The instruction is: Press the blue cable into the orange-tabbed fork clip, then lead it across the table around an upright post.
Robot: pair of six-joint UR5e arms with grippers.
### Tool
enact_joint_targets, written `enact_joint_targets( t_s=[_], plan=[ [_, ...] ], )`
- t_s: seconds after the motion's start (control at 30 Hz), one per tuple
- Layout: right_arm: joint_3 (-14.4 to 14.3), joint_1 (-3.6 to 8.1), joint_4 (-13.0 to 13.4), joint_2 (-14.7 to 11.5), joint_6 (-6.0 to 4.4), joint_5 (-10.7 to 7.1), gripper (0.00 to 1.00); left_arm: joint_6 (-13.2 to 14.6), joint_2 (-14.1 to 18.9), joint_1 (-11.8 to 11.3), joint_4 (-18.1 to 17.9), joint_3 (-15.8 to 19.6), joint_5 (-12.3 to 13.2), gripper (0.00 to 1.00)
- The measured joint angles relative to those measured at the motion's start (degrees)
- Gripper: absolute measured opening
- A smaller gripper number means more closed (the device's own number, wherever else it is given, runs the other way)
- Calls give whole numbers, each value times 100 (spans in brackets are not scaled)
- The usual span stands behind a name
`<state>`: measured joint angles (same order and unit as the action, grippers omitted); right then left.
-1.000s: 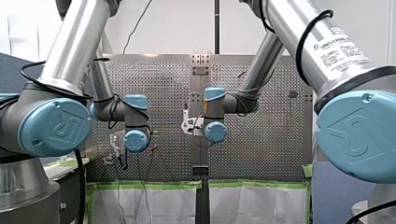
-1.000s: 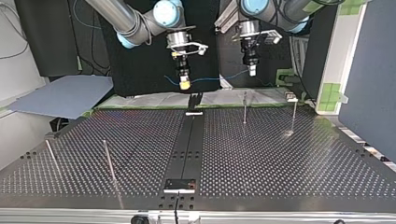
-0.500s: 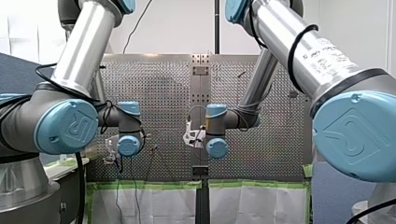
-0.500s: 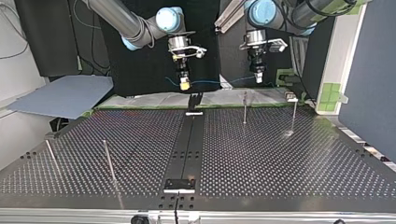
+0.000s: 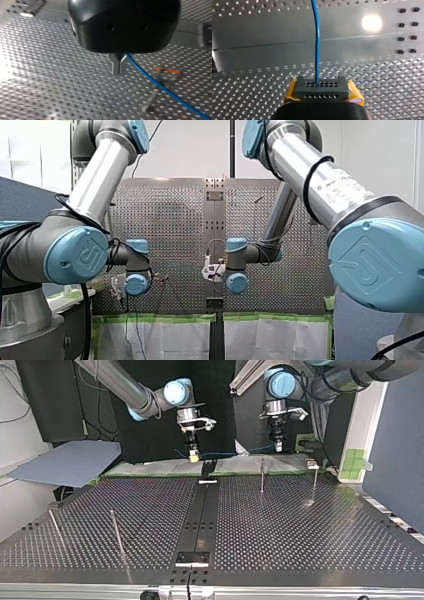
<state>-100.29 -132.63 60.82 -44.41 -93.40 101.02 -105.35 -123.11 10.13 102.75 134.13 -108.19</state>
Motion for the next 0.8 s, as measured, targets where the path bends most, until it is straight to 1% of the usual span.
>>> enact_joint_targets(
  t_s=[0.1,0.17,0.4,0.6,0.8],
  plan=[
    [55,48,10,142,-3,-37,0,0,-154,-16,128,-82,49,0],
    [81,76,13,197,-4,-65,0,-12,-233,-28,195,-133,133,0],
    [192,190,11,394,-7,-198,0,-46,-293,-74,517,-371,353,0],
    [346,224,-49,611,-19,-268,0,-100,-297,-100,827,-619,462,0],
    [432,230,-90,678,-22,-281,0,-114,-302,-125,1154,-858,467,0]
  ],
)
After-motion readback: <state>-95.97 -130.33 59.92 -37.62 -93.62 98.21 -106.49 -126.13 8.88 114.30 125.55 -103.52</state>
